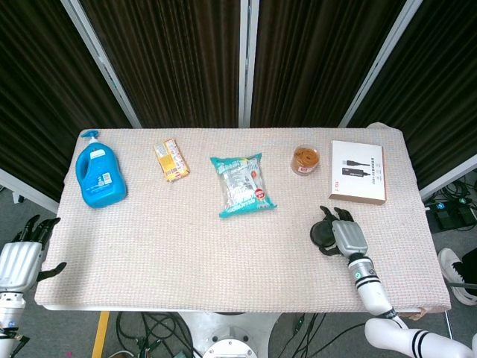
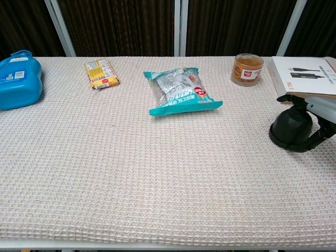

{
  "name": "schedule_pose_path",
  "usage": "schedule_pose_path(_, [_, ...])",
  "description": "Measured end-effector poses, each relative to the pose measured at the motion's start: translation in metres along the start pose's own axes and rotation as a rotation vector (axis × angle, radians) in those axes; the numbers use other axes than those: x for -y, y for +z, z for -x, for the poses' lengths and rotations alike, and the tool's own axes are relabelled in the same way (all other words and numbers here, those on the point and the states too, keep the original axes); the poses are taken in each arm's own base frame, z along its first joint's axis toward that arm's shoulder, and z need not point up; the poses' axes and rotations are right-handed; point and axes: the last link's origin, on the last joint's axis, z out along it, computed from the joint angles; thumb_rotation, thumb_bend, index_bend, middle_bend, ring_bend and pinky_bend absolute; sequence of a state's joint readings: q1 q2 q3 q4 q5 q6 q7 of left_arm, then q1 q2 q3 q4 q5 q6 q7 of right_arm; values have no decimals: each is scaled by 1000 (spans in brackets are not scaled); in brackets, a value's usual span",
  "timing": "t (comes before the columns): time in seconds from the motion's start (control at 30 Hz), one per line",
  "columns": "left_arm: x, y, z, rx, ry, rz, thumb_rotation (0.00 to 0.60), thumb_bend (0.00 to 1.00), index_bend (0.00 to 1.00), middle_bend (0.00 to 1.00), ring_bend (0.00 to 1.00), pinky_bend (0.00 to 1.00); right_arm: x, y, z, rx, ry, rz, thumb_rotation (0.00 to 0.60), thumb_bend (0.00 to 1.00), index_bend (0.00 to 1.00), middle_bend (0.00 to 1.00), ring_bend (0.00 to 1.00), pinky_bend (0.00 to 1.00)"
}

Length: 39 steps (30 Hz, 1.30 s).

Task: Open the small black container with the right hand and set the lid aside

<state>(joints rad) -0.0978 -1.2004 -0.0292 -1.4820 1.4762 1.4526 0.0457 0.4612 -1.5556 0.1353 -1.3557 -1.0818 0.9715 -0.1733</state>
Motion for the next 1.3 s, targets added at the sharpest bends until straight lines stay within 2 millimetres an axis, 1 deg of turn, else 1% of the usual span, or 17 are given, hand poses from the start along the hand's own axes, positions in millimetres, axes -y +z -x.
schedule_pose_path(0.1, [0,0,0,0,0,-1,600,132,142,179,82,318,0,0,-1,-10,1,-2,600,131,12,352,0,0])
schedule_pose_path(0.17, [0,0,0,0,1,-1,600,132,142,179,81,318,1,0,-2,-20,4,-6,600,143,57,363,0,0])
schedule_pose_path(0.23, [0,0,0,1,1,-1,600,133,142,179,81,318,2,-1,-5,-37,12,-14,600,149,135,371,4,0])
schedule_pose_path(0.33, [1,0,-1,1,1,-1,600,133,142,179,81,319,5,-3,-11,-67,23,-34,600,152,249,388,38,0])
schedule_pose_path(0.47, [1,0,-2,-2,2,-2,600,132,142,179,81,319,10,-6,-25,-129,40,-72,600,152,317,402,51,0])
schedule_pose_path(0.67, [1,1,-6,-15,5,-6,600,133,143,179,81,319,27,-18,-56,-238,62,-156,600,153,332,409,55,0])
schedule_pose_path(0.77, [2,1,-10,-28,7,-8,600,132,143,179,81,319,42,-29,-76,-293,71,-221,600,153,335,414,65,0])
schedule_pose_path(0.87, [1,1,-14,-38,8,-9,600,132,143,179,81,319,64,-46,-102,-384,91,-316,600,153,343,426,85,0])
schedule_pose_path(0.93, [0,2,-15,-39,8,-9,600,132,143,179,81,319,80,-62,-122,-471,103,-395,600,153,346,430,90,0])
schedule_pose_path(1.0, [-1,2,-14,-36,9,-6,600,132,143,179,81,319,90,-79,-140,-570,94,-460,600,153,356,437,95,0])
schedule_pose_path(1.07, [-4,3,-13,-29,8,2,600,133,143,179,81,319,94,-89,-149,-639,71,-489,600,153,377,456,105,0])
schedule_pose_path(1.1, [-5,3,-12,-27,8,7,600,133,143,179,81,319,94,-92,-150,-661,54,-492,600,153,381,460,108,0])
schedule_pose_path(1.17, [-7,4,-11,-23,10,16,600,132,143,179,81,319,90,-89,-146,-654,27,-474,600,154,383,461,108,0])
schedule_pose_path(1.27, [-8,4,-11,-24,8,16,600,132,143,179,81,319,75,-70,-127,-546,-24,-389,600,166,383,459,106,0])
schedule_pose_path(1.3, [-8,4,-12,-25,8,14,600,132,143,179,81,319,67,-59,-115,-476,-41,-345,600,169,383,459,104,0])
